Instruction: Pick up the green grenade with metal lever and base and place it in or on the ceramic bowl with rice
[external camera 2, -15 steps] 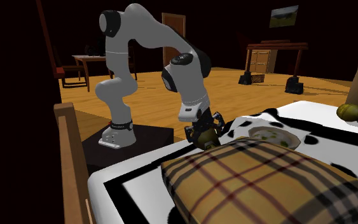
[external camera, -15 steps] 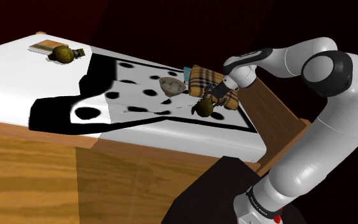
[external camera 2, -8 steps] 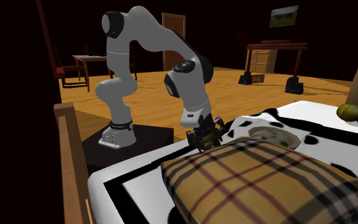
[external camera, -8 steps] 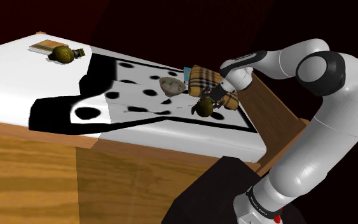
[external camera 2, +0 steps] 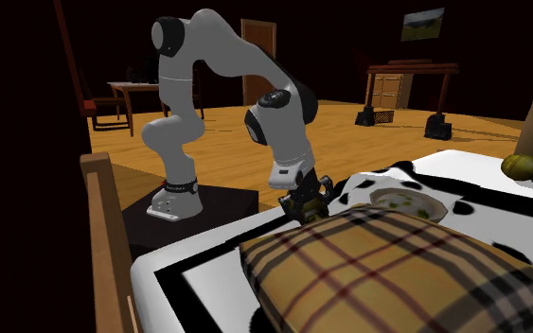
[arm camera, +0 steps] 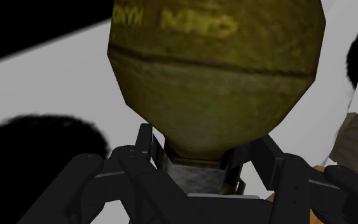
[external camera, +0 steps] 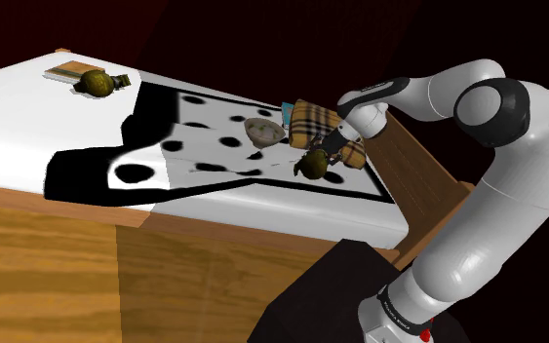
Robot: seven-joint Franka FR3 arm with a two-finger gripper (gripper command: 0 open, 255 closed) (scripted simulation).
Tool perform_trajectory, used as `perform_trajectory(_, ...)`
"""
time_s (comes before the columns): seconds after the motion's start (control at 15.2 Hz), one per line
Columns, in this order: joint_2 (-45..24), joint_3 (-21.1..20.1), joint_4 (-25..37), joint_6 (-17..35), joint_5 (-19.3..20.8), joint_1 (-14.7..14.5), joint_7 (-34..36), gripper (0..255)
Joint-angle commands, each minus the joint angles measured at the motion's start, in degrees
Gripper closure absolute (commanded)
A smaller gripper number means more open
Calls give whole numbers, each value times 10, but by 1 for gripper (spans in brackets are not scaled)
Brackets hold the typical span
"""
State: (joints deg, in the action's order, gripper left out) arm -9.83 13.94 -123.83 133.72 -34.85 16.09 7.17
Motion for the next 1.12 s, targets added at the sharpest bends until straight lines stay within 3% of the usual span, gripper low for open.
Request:
perform_trajectory(0.0, -1, 0, 0, 1, 0, 0, 0, 255)
perform_trajectory(0.33, -1, 0, 0, 1, 0, 0, 0, 255)
perform_trajectory(1.06, 50, 9, 24, -60, 49, -2, 53, 255)
